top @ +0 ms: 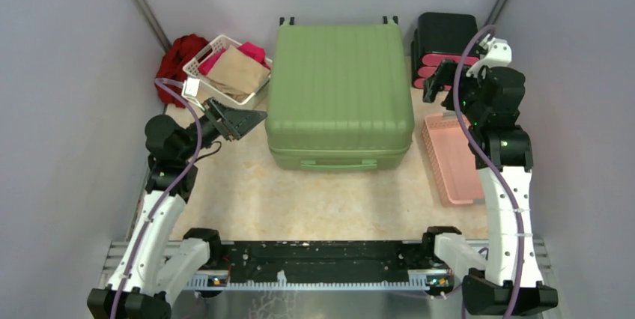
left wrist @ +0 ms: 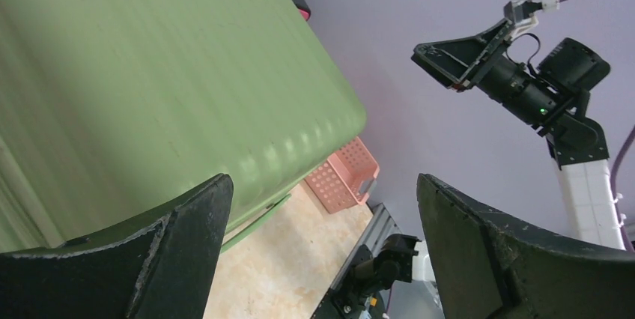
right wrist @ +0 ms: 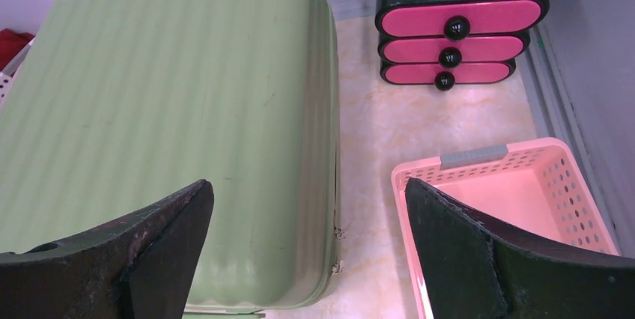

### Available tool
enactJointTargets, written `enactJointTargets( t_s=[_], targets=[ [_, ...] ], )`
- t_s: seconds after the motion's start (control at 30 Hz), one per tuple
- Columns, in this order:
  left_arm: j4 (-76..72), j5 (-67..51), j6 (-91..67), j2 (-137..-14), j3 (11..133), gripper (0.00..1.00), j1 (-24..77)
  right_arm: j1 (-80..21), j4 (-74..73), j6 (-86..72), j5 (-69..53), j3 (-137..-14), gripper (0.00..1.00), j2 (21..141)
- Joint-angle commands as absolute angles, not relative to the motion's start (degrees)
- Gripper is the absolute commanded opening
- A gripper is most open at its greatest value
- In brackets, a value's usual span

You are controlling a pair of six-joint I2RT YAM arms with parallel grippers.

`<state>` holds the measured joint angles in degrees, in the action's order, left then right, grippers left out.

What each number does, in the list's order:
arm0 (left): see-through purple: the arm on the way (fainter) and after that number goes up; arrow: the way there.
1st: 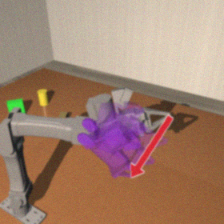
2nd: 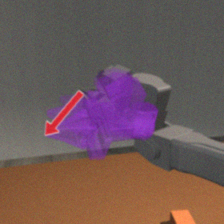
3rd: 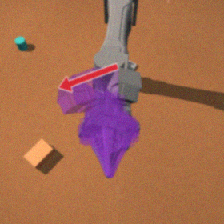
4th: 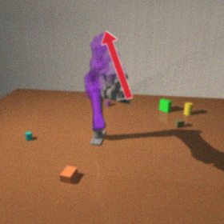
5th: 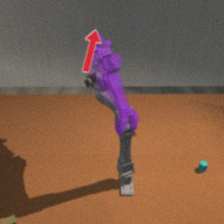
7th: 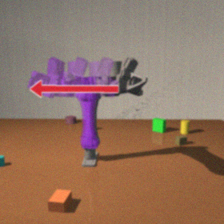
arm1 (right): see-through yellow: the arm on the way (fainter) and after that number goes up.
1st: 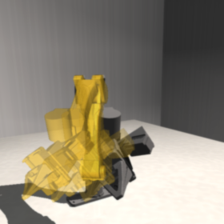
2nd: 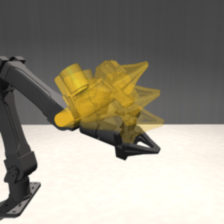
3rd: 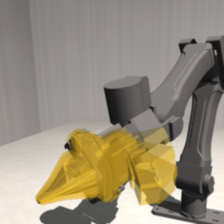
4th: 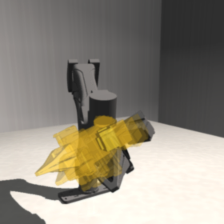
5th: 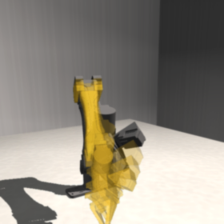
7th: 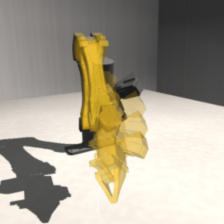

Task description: Open, take out, and arrange the luggage

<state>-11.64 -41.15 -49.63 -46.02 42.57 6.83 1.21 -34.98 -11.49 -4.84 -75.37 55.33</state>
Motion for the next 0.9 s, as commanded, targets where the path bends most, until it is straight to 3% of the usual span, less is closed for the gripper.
enactJointTargets(
  t_s=[0.0, 0.17, 0.27, 0.43, 0.47, 0.53, 0.6, 0.7, 0.87],
  targets=[
    [-17.5, -43.5, -52.1, -45.3, 41.9, 0.99, 7.5, 2.3, -34.3, -9.6, -8.3, -76.5, 0.99, 55.9],
    [-14.8, -43.1, -48.8, -44.6, 42.4, 0.99, 7.6, 2.6, -34.9, 0.6, -18.4, -76.8, 0.99, 57.3],
    [-14.6, -43.2, -47.2, -45.1, 42.2, 0.99, 7.6, 1.1, -45.7, 23.8, -36.0, -78.6, 0.99, 58.6],
    [-15.3, -42.3, -45.7, -46.7, 41.7, 0.99, 7.6, -1.7, -50.9, 32.1, -39.4, -78.9, 0.99, 58.2],
    [-15.0, -42.2, -45.1, -46.9, 41.9, 0.99, 7.7, 0.2, -49.8, 29.6, -37.6, -79.0, 0.99, 59.0],
    [-13.6, -42.3, -42.7, -47.3, 42.8, 0.99, 7.7, 9.3, -54.0, 32.6, -46.8, -81.4, 0.99, 62.4],
    [-10.9, -41.6, -39.5, -47.5, 43.9, 0.98, 7.7, 22.0, -61.4, 40.0, -59.4, -85.2, 0.96, 67.0],
    [-5.7, -39.9, -34.3, -47.8, 45.5, 0.95, 7.7, 34.1, -71.7, 56.7, -63.8, -87.0, 0.92, 71.8],
    [-1.0, -36.0, -29.7, -47.9, 46.4, 0.93, 7.7, 36.2, -80.4, 84.7, -63.6, -75.4, 0.82, 72.6]
  ],
)
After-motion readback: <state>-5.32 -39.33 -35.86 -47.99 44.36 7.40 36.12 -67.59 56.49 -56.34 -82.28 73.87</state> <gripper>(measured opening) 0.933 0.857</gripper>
